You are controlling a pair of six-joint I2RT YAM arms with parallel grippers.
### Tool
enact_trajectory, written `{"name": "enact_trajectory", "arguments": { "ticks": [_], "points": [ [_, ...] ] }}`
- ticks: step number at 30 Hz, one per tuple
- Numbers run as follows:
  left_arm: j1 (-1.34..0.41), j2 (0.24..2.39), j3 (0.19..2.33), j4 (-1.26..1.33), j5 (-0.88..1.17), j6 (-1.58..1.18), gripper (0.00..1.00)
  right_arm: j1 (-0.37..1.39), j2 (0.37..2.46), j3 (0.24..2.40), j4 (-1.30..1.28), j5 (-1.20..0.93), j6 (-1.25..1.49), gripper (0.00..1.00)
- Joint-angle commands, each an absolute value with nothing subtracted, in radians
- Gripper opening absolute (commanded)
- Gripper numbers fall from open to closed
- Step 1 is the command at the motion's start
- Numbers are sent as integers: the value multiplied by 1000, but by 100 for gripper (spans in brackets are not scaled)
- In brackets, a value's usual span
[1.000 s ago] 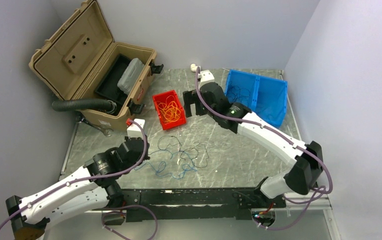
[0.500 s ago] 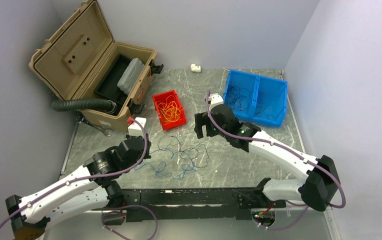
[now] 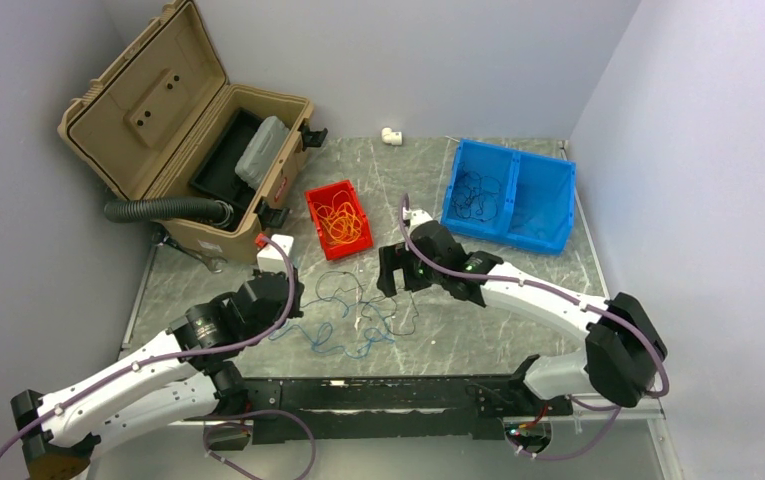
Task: Untangle the cables
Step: Untie the cable.
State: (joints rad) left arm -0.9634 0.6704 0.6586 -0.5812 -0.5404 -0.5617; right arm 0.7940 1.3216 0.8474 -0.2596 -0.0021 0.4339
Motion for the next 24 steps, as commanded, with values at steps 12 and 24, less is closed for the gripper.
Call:
{"name": "enact_trajectory", "arguments": {
  "ticks": [12,24],
  "points": [
    [-963,689,650,-517,-492,-574,0,825,1456,780,-104,7,587,100],
    [-962,679,653,-530,-500,-576,0,871,1551,776,-140,44,594,59]
  ]
}}
